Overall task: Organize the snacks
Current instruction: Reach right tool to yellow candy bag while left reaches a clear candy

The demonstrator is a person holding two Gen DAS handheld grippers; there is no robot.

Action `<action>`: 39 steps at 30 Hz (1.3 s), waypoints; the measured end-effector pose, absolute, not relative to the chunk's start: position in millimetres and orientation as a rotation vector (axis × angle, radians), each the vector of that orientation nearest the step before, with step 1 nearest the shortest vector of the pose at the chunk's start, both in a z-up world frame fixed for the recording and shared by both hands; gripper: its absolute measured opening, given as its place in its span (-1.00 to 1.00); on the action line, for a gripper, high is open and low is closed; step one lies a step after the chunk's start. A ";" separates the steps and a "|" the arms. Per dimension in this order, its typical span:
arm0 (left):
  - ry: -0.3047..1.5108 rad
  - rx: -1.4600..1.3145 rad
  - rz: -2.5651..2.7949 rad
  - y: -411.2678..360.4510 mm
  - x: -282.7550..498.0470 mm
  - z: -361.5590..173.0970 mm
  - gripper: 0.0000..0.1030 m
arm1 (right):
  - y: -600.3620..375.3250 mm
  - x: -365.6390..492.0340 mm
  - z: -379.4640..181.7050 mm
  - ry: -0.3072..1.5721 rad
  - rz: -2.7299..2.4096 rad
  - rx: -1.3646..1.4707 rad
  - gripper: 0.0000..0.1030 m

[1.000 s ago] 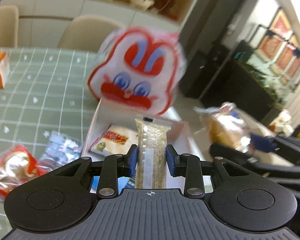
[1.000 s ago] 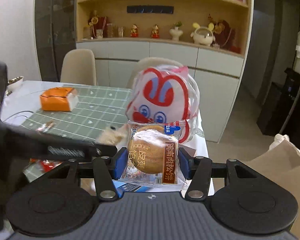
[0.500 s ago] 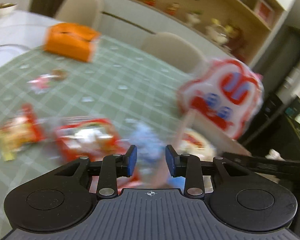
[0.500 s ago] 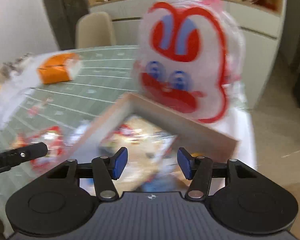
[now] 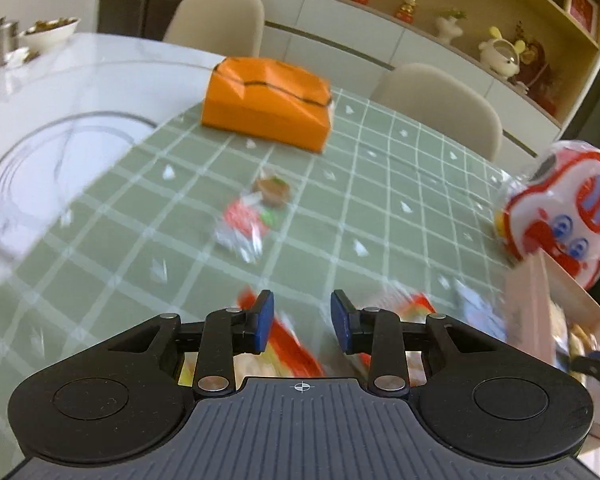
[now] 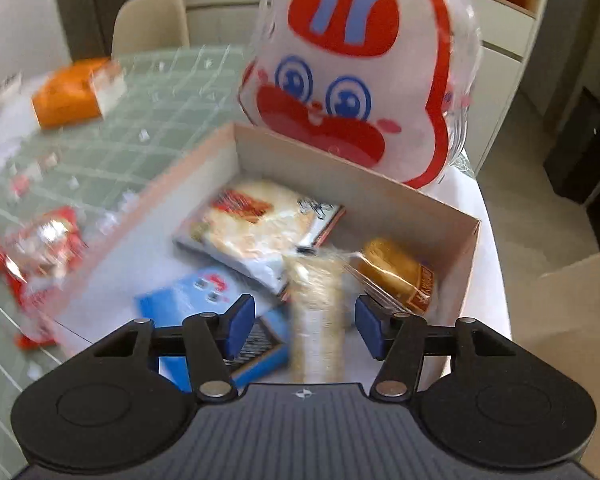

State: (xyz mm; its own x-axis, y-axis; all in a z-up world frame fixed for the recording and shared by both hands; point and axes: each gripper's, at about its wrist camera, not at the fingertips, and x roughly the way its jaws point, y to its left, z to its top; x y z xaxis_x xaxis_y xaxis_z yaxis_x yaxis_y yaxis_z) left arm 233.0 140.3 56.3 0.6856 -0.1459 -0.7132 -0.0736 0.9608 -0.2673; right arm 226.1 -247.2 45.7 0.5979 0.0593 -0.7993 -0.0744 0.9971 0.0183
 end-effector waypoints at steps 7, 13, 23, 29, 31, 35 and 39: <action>0.889 -0.114 -0.094 151.7 328.5 43.4 -0.31 | -192.9 202.3 74.9 0.887 0.066 -0.027 0.11; 0.906 -0.014 -0.137 152.3 363.9 27.1 -0.22 | -138.1 192.8 83.9 0.907 0.111 -0.024 0.17; 0.933 -0.029 -0.240 194.7 311.7 29.6 -0.63 | -22.3 210.5 71.5 0.929 0.381 -0.046 0.24; 0.955 -0.199 -0.220 237.2 247.7 21.4 -0.64 | 42.3 220.0 43.7 0.958 0.505 -0.067 0.24; 0.953 -0.233 -0.212 247.6 236.6 23.1 -0.64 | 57.1 228.3 34.3 0.943 0.482 -0.094 0.24; 0.891 -0.259 -0.297 253.9 233.0 35.5 -0.63 | 65.1 236.8 29.4 0.931 0.485 -0.112 0.00; 0.827 -0.152 -0.353 232.3 253.0 47.9 -0.62 | 56.6 225.9 36.5 0.944 0.499 -0.148 -0.12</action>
